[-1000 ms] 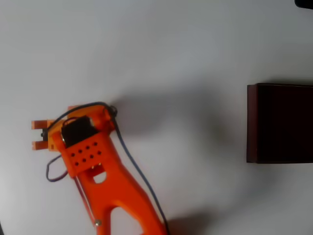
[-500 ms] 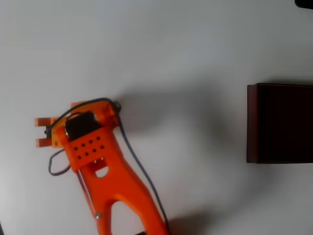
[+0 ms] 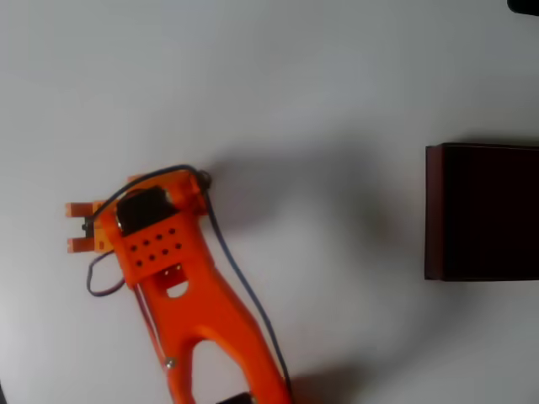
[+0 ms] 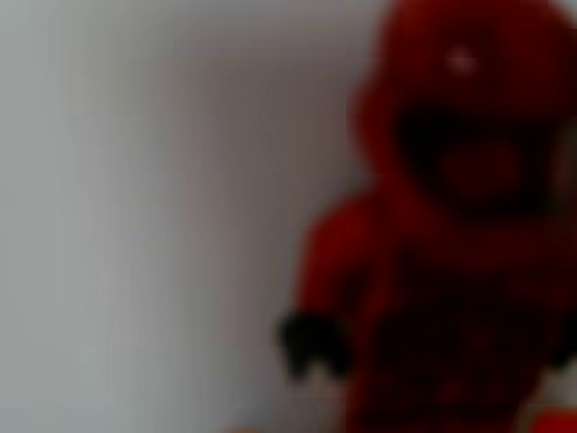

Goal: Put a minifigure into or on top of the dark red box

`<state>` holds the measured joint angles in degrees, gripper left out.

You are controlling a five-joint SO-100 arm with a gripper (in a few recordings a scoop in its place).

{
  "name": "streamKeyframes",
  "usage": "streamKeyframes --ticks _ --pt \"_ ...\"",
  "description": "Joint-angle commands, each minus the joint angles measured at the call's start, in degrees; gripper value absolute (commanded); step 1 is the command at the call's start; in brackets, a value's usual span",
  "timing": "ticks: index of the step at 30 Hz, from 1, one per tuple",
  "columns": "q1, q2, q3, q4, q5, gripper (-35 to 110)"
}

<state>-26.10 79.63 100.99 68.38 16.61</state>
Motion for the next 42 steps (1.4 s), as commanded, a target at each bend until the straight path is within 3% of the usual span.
streamKeyframes --ticks 1,22,33,42 --pt "-0.97 0.70 -1.49 -0.09 0.18 15" --pt "-1.41 -1.93 -3.08 0.26 0.70 14" --pt "-1.41 -4.04 -4.75 0.79 0.62 0" --pt "-0.97 -4.75 -6.33 2.99 0.53 0"
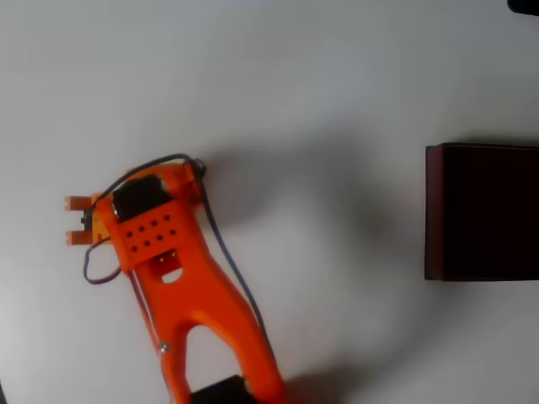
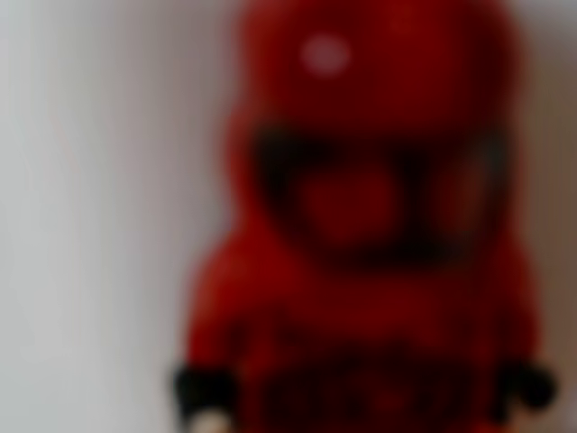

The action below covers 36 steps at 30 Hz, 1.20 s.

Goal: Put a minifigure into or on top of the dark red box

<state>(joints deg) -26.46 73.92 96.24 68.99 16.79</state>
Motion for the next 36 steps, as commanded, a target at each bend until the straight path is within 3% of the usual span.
streamKeyframes --ticks 1,8,23,36 --pt "-0.53 1.14 -2.02 3.16 0.26 0" --pt "2.02 12.13 1.49 7.21 -0.35 0" --pt "20.57 62.14 28.92 8.00 2.72 0" --pt "36.30 62.31 25.93 5.10 0.26 0"
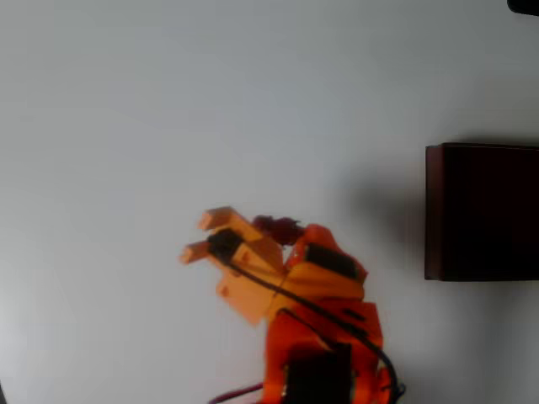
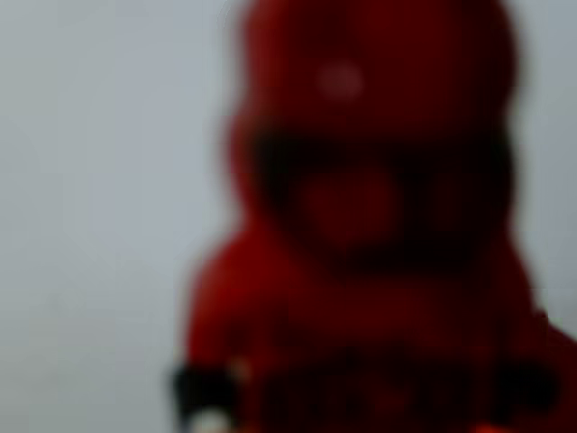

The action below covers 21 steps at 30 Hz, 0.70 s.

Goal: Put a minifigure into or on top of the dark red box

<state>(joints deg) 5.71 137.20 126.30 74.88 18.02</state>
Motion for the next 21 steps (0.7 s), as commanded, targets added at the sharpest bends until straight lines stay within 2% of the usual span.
streamKeyframes --ticks 1,6,16,21 --pt "5.71 -1.93 -5.01 -1.32 -1.32 0" --pt "13.89 -8.53 -9.76 -4.31 -2.46 0" --pt "28.56 -34.72 -23.38 -11.07 -5.36 0" --pt "32.78 -48.52 -35.95 -8.44 -5.54 0"
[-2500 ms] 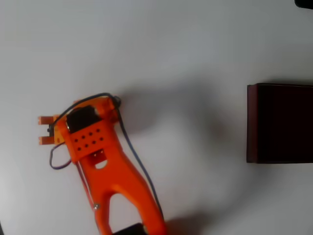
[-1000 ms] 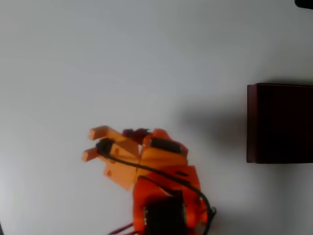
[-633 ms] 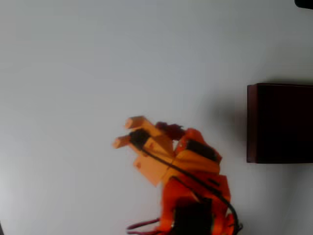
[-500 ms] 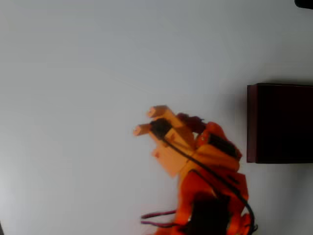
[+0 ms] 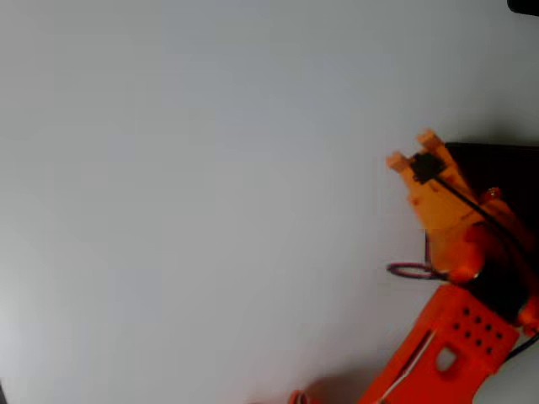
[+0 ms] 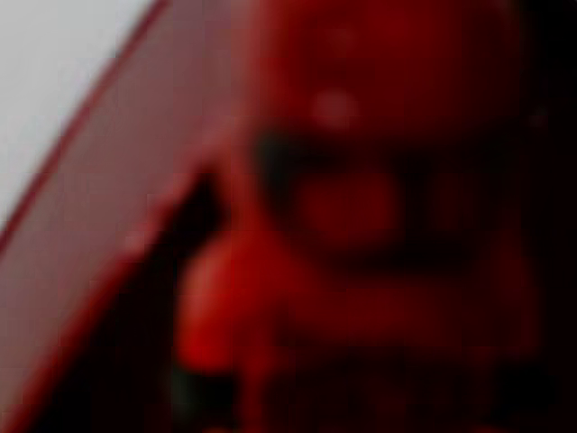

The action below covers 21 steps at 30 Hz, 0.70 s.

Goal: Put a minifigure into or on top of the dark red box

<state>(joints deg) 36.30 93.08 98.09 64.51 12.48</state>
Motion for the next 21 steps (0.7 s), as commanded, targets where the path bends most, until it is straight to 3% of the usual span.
streamKeyframes --ticks 1,5,13,21 --pt "2.81 -6.33 -9.93 2.64 0.00 0" --pt "4.92 -13.45 -18.19 5.89 0.00 0" --pt "7.73 -19.51 -24.26 10.37 0.44 18" --pt "3.69 -6.42 -15.82 10.81 -3.25 19"
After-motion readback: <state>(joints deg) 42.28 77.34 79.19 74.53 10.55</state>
